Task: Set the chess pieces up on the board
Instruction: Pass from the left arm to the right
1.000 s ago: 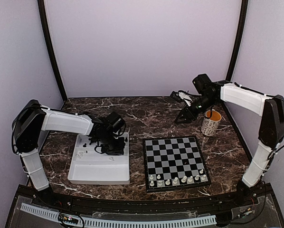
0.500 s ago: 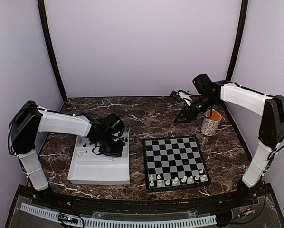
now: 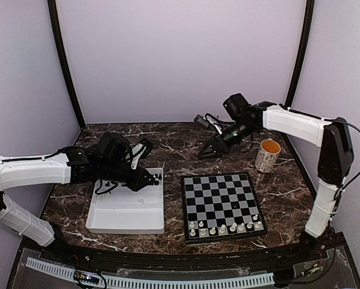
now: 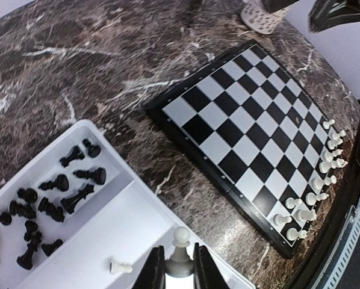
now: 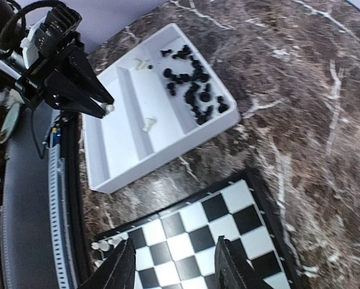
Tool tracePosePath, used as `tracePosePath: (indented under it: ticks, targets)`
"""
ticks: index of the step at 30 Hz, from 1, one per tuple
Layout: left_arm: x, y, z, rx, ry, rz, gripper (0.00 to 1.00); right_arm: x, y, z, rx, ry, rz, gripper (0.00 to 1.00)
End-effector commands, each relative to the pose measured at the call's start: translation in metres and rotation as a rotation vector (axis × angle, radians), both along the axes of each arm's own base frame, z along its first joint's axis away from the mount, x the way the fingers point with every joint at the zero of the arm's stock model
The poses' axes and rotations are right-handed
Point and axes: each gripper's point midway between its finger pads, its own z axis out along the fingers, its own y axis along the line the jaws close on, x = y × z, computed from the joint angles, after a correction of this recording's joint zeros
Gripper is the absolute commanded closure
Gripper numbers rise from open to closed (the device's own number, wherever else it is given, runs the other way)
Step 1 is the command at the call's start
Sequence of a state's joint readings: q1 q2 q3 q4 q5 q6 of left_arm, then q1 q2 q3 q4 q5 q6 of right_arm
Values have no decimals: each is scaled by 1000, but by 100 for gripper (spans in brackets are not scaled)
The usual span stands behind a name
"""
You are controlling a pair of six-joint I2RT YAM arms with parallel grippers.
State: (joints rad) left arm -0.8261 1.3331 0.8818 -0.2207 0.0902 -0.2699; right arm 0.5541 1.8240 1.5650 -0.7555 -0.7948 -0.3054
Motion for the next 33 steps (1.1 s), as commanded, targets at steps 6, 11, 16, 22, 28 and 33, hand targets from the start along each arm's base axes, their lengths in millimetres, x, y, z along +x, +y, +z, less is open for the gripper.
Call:
tracePosePath:
  ticks: [6,11,16,22,28,33]
  targets:
    - [-17,-40,41,-72,-154,-192,86,-61,74,1,91,253,203,51]
    - [-25,-55,46,-68,-173,-233,86,-72,91,3,111,309,234,50]
    - [-27,-63,51,-68,-189,-252,86,-78,99,-2,129,389,245,52]
    - [-26,-64,53,-60,-204,-248,86,-84,100,-7,138,449,260,56]
    - [-25,-65,52,-56,-207,-248,86,-87,100,-9,146,476,267,63]
    - [-25,-65,52,-57,-210,-248,86,-88,102,-8,161,506,276,70]
